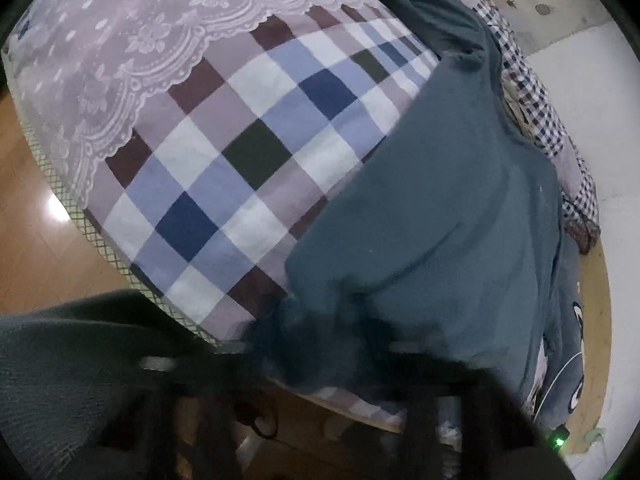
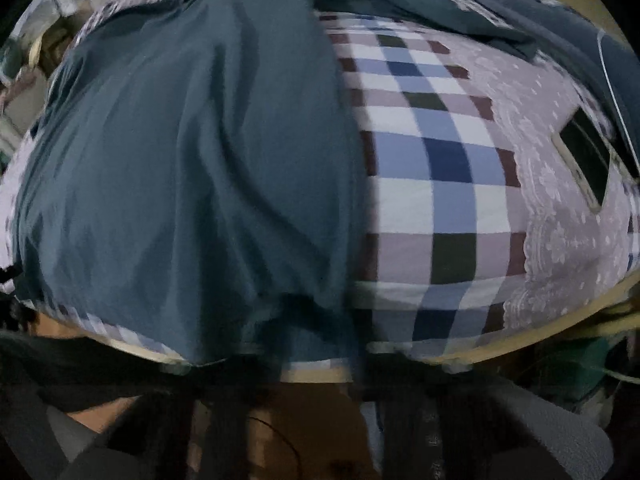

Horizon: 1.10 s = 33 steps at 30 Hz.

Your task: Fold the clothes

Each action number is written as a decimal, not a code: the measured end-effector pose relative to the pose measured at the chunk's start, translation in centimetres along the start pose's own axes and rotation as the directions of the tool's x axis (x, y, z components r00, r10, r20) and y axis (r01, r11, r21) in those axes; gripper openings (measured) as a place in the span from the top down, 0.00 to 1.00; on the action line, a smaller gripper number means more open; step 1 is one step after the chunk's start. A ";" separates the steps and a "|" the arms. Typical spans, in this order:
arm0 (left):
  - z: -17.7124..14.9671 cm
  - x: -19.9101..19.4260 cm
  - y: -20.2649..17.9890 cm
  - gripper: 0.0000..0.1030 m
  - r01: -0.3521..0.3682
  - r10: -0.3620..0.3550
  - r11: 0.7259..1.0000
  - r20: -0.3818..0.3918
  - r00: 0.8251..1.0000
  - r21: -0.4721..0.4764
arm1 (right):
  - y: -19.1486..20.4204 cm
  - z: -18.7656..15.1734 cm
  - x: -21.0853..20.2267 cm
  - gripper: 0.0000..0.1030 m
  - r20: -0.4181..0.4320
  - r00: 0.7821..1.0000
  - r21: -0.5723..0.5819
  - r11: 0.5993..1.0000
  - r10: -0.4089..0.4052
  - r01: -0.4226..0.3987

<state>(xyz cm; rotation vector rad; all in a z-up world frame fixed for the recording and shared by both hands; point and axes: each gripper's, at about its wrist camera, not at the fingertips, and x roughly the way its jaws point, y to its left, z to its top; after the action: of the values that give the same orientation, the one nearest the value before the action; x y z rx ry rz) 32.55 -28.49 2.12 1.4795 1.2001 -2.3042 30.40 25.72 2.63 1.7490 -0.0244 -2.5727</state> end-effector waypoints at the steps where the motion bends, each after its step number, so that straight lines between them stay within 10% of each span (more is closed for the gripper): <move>1: 0.0 -0.7 0.1 0.95 0.014 -0.014 1.000 0.029 0.999 -0.010 | 0.3 -0.1 -0.3 0.97 0.013 1.000 -0.017 1.000 -0.009 0.009; 9: -0.9 -4.4 -0.4 0.95 -0.119 0.117 0.993 0.225 0.967 -0.005 | -1.9 -1.3 -2.7 0.98 0.041 0.999 0.114 0.993 -0.034 0.029; 22: -1.1 -4.2 0.5 0.93 -0.244 0.246 0.969 0.266 0.932 -0.039 | -4.6 -2.7 -5.8 0.90 0.089 0.989 0.346 0.934 -0.121 0.083; 25: -0.9 -5.0 0.5 0.73 -0.208 0.212 0.977 0.318 0.924 -0.047 | -5.4 -2.7 -6.7 0.67 0.165 0.979 0.398 0.916 -0.123 0.049; 27: -1.1 -6.4 0.8 0.38 -0.155 0.165 0.986 0.382 0.909 -0.057 | -5.8 -2.2 -6.9 0.54 0.233 0.967 0.423 0.906 -0.107 -0.002; 33: -0.8 -8.4 0.5 0.18 -0.055 0.082 0.996 0.522 0.849 -0.068 | -7.0 -1.0 -7.6 0.31 0.407 0.911 0.460 0.876 -0.062 -0.145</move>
<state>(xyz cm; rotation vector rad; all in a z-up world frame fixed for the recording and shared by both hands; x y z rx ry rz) 37.56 -30.61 8.64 0.7655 1.0111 -2.3768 34.04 33.00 9.13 1.2233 -0.7699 -3.0317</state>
